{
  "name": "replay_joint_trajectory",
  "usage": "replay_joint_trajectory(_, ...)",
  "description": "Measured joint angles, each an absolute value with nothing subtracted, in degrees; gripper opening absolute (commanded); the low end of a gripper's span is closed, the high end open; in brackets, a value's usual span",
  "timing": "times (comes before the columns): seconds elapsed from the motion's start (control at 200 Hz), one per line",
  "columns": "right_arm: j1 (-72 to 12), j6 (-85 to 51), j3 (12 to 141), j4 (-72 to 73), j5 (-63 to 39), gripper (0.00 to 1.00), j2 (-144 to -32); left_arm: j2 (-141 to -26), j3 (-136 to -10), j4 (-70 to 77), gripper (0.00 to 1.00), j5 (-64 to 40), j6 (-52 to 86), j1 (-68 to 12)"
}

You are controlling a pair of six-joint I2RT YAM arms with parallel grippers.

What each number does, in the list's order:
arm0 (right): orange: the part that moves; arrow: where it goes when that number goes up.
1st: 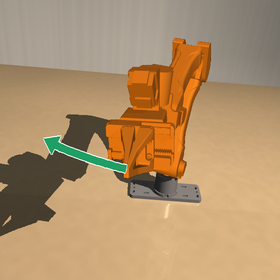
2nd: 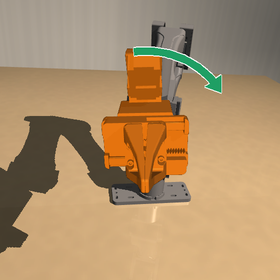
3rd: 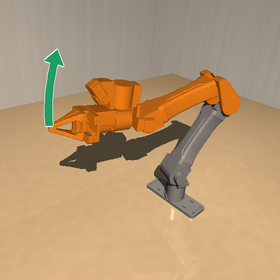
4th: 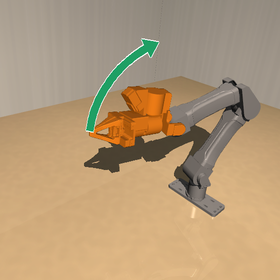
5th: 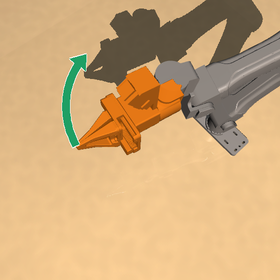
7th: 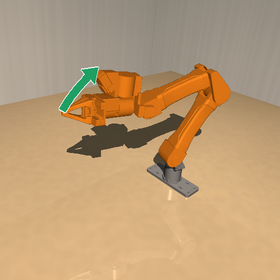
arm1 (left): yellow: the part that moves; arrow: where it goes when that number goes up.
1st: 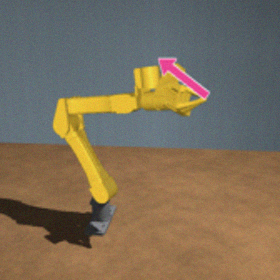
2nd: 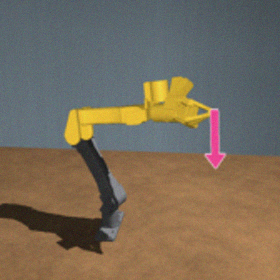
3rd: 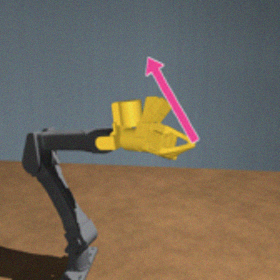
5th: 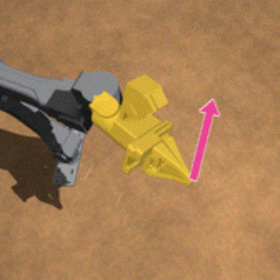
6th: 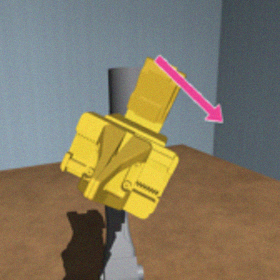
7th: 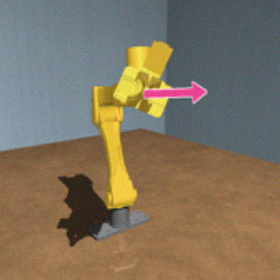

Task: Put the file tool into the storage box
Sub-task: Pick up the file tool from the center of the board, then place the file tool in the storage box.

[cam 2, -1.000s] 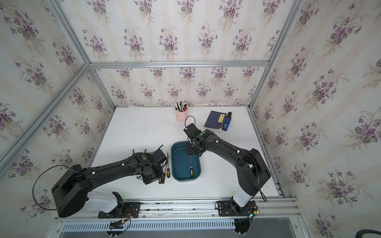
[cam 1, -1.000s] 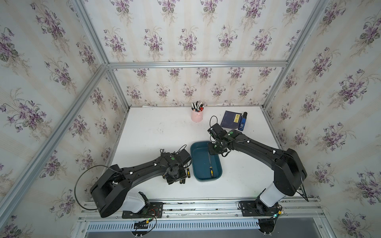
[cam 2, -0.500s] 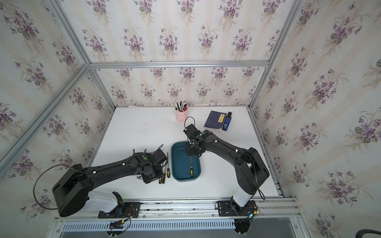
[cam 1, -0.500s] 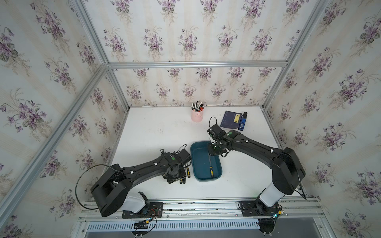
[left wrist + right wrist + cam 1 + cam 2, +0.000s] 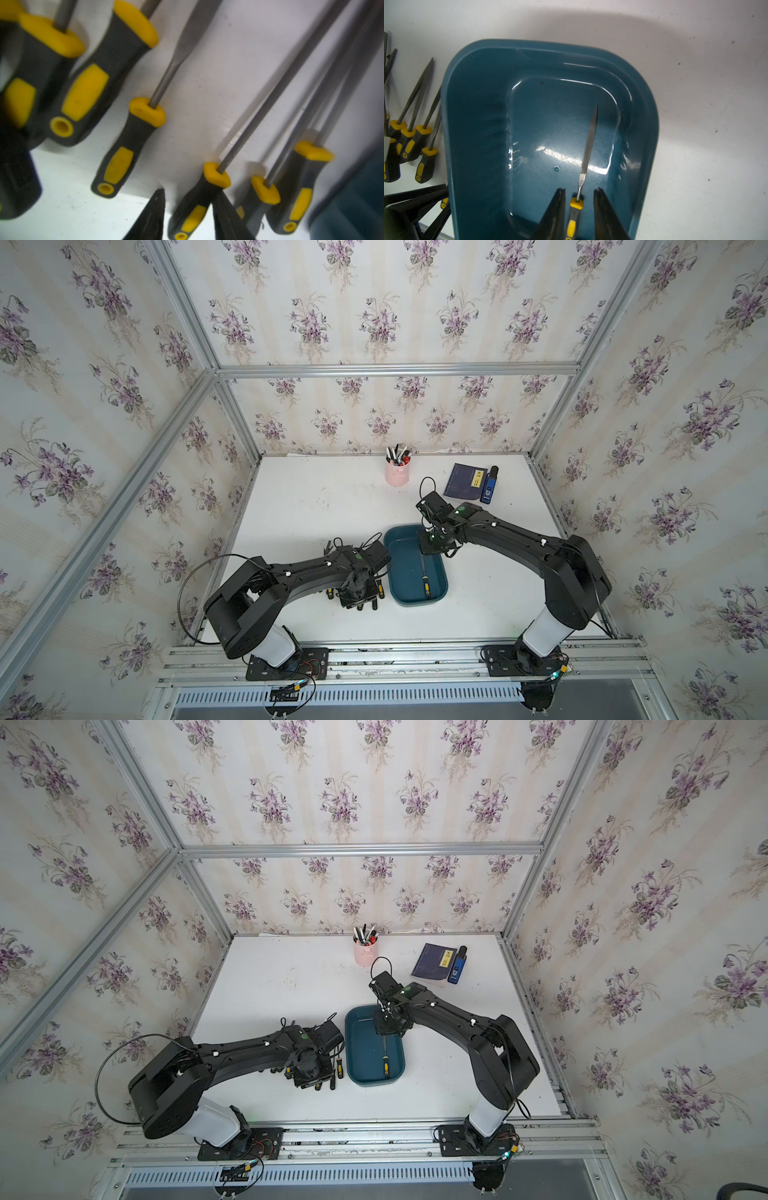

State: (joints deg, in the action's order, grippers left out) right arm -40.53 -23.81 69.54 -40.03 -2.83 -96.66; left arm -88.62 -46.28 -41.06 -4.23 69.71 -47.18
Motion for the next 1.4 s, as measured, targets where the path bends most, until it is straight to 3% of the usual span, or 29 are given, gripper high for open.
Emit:
replay_joint_trajectory(0.24, -40.5, -23.8, 70.2, -40.1, -3.1, 0.28, -97.0, -87.3, -47.4, -42.1, 0.18, -3.8, 67.9, -46.8)
replay_joint_trajectory(0.52, -40.1, -23.8, 73.6, -40.2, -5.9, 0.29, -97.2, -73.1, -49.8, -46.5, 0.2, -1.8, 62.8, -45.8)
replay_joint_trajectory(0.629, -37.3, -24.7, 74.9, -39.0, -11.4, 0.3, -96.5, -66.3, -50.7, -45.6, 0.2, -3.8, 58.2, -45.7)
replay_joint_trajectory(0.834, -31.8, -31.3, 71.2, -27.5, -31.0, 0.35, -91.3, -56.7, -50.9, -38.9, 0.18, -13.4, 49.8, -45.8)
replay_joint_trajectory(1.079, -36.0, -35.2, 73.1, -18.8, -43.2, 0.35, -91.5, -58.3, -52.9, -33.1, 0.14, -21.7, 45.5, -45.8)
replay_joint_trajectory(1.404, -35.7, -37.9, 70.6, -17.5, -42.8, 0.35, -87.3, -60.4, -53.2, -32.7, 0.14, -23.2, 44.1, -45.8)
